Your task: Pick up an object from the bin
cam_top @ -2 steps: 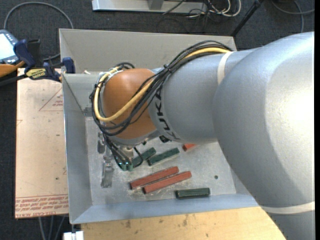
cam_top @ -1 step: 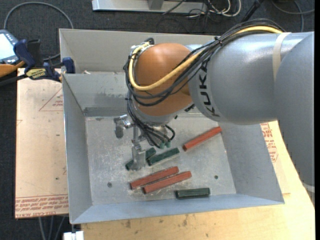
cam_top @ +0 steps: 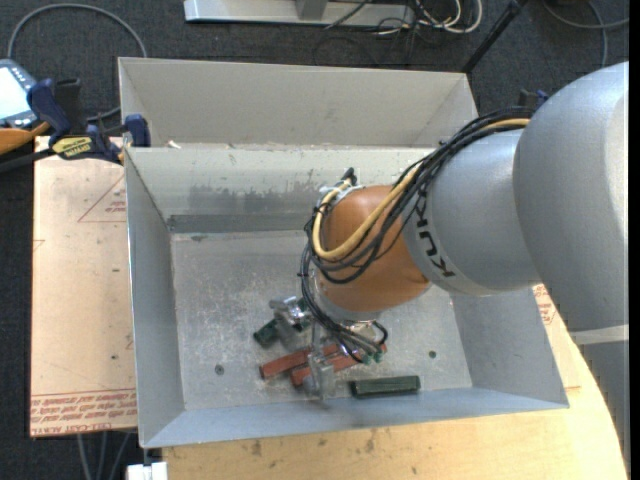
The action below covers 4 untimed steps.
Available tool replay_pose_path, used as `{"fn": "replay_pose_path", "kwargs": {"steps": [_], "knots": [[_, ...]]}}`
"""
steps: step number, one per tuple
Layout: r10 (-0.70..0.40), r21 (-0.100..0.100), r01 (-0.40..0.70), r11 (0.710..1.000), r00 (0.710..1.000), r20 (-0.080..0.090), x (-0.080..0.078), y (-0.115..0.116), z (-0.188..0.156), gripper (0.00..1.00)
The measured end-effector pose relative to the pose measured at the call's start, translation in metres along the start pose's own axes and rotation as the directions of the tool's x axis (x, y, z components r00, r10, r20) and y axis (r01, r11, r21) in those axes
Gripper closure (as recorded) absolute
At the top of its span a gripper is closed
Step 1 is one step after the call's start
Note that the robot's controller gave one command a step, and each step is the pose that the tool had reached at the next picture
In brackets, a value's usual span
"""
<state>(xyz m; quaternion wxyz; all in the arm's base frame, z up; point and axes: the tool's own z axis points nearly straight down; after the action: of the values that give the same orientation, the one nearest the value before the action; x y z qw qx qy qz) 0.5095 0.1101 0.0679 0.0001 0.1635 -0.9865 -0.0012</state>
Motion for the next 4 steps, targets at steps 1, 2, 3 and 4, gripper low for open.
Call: {"fn": "replay_pose_path", "kwargs": {"steps": [1, 2, 3, 4], "knots": [[-0.003, 0.001, 0.003, 1.000, 1.000, 0.007, -0.0046, 0.0018, -0.0079, 1.00], [-0.003, 0.001, 0.003, 1.000, 1.000, 0.004, -0.0023, 0.0015, -0.0032, 0.00], [-0.003, 0.000, 0.003, 1.000, 1.000, 0.009, -0.0038, 0.0017, -0.0047, 1.00], [-0.003, 0.001, 0.003, 1.000, 1.000, 0.007, -0.0028, 0.0012, -0.0032, 0.00]]}}
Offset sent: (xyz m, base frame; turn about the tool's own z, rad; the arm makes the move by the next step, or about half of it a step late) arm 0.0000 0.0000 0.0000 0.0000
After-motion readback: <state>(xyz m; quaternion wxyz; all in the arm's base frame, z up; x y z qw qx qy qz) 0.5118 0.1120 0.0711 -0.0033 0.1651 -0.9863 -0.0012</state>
